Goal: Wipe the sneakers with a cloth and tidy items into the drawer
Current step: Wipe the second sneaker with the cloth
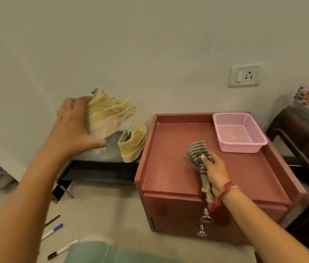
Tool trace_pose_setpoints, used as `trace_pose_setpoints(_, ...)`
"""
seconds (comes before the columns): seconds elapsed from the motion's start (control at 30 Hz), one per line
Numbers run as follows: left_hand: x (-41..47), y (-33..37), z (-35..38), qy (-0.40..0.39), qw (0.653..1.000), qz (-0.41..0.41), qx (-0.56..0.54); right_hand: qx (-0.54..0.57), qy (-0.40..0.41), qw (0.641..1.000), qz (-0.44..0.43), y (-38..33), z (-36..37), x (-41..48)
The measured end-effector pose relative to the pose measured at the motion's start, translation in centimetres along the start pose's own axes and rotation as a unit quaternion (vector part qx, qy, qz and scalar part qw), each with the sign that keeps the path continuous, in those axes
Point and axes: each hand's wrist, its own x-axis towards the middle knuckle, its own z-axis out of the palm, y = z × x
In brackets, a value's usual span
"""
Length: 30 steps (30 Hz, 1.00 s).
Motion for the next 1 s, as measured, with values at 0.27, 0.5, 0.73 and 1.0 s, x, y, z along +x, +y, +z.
trace_pose_setpoints(0.27, -4.2, 6.6, 8.0, -0.059, 0.971, 0.032, -0.228, -0.066, 0.094, 0.970, -0.217, -5.3, -1.9, -2.6)
trace_pose_setpoints(0.5, -5.5, 4.4, 12.3, -0.132, 0.937, 0.062, -0.319, -0.080, 0.032, 0.927, -0.364, -6.3, 2.3, -2.5)
trace_pose_setpoints(0.73, -5.6, 1.9, 14.2, -0.081, 0.923, 0.042, -0.373, -0.301, -0.239, 0.802, -0.457, -4.3, 6.5, -3.9)
trace_pose_setpoints(1.0, -5.1, 1.1, 14.2, -0.082, 0.927, 0.069, -0.359, -0.338, -0.220, 0.810, -0.426, -1.4, 7.7, -3.0)
